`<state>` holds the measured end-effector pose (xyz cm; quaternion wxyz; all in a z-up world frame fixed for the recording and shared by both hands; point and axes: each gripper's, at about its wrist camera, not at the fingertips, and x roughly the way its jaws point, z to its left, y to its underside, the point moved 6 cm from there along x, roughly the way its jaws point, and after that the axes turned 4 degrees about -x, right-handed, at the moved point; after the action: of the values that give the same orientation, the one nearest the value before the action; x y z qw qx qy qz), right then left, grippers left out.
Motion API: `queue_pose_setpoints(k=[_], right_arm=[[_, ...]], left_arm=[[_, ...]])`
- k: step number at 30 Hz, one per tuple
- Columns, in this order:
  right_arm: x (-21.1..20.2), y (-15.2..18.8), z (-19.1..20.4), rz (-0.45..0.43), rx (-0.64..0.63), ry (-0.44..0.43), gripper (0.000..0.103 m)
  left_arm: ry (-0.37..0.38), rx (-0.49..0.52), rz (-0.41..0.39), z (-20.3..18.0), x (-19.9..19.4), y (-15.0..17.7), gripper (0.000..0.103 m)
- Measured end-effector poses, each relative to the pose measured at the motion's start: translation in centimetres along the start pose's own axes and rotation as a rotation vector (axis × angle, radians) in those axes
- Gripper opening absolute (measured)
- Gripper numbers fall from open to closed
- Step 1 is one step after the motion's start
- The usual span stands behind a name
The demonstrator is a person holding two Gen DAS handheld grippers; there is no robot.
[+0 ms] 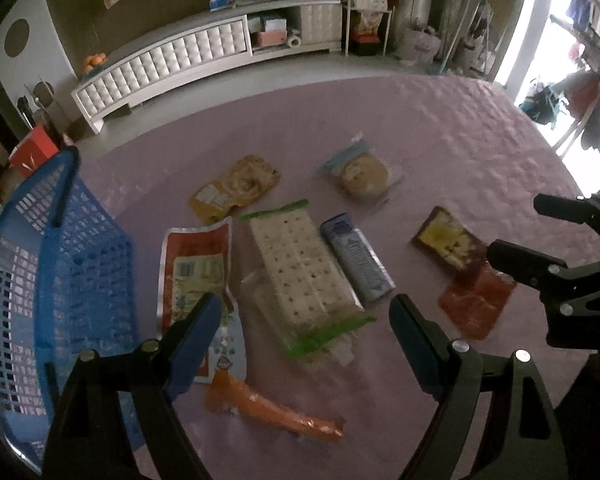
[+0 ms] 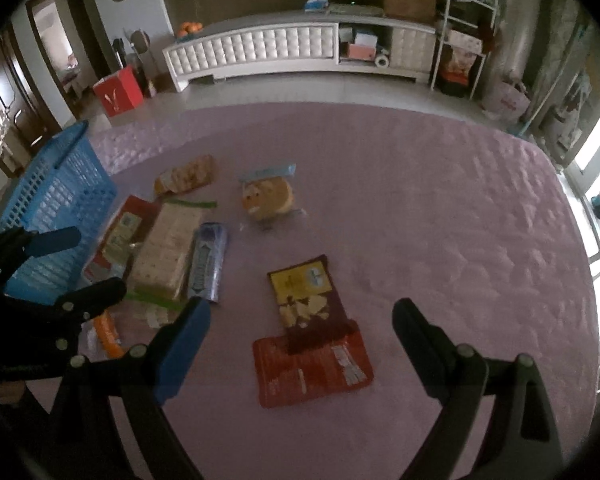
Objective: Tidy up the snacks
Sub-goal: 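Move both tools back over the remaining snacks on the table, then grasp the cracker pack with the left tool while the right tool grasps the yellow chip bag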
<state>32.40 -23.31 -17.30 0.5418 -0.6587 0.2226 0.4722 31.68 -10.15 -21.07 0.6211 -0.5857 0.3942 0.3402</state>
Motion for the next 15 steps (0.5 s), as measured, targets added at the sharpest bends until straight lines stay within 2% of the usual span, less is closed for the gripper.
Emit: queue_pose_setpoints(k=[8,15], right_arm=[[2.7,-0.7,-0.5,0.015,0.005,-0.002,0.095],[3.3,-0.6,-1.5,0.005,0.006,0.032,0.095]], left_arm=[[-0.012,-0.040,0.063,1.2,4.4,-0.8,0.084],[-0.001,-0.066,0.120,1.4,7.7,-1.3,0.084]])
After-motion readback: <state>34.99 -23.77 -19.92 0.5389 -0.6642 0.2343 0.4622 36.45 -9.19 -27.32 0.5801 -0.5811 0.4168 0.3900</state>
